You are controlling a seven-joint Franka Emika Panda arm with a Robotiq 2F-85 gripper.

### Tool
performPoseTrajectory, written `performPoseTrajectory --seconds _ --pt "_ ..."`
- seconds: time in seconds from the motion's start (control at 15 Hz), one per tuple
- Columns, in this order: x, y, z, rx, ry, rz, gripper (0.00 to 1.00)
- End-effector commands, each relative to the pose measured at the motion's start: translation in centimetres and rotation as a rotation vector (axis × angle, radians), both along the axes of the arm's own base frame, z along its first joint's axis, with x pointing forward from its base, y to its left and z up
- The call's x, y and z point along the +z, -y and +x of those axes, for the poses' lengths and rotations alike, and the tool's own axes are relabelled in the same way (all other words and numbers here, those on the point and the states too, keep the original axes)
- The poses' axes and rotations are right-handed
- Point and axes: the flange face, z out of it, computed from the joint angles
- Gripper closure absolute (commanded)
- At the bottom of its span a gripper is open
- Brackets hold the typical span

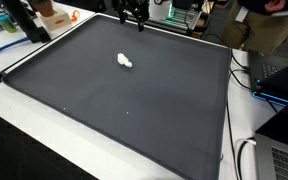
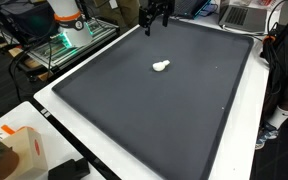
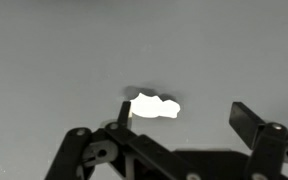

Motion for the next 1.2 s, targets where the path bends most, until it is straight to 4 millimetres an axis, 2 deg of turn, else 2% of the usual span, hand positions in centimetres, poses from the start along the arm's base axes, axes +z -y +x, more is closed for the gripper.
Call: performPoseTrajectory --seconds 0.0,0.13,0.33,0.47,0.53,0.73,1.13 --pt "-2.2 1.5 -2.2 0.004 -0.087 0.045 0.0" --pt "-3.4 2.5 -3.5 -0.008 -0.145 0.083 0.0" --pt "-6.2 4.7 -4.8 -0.018 -0.224 0.113 0.0" --pt "-8.5 5.4 -5.5 -0.05 -0.271 0.141 0.0" --pt "-6.6 4.8 -4.7 -0.032 -0.228 0.106 0.0" --pt "-8.4 5.3 -5.2 -0.049 -0.268 0.12 0.0" --pt "-8.5 5.3 -5.2 -0.049 -0.271 0.121 0.0"
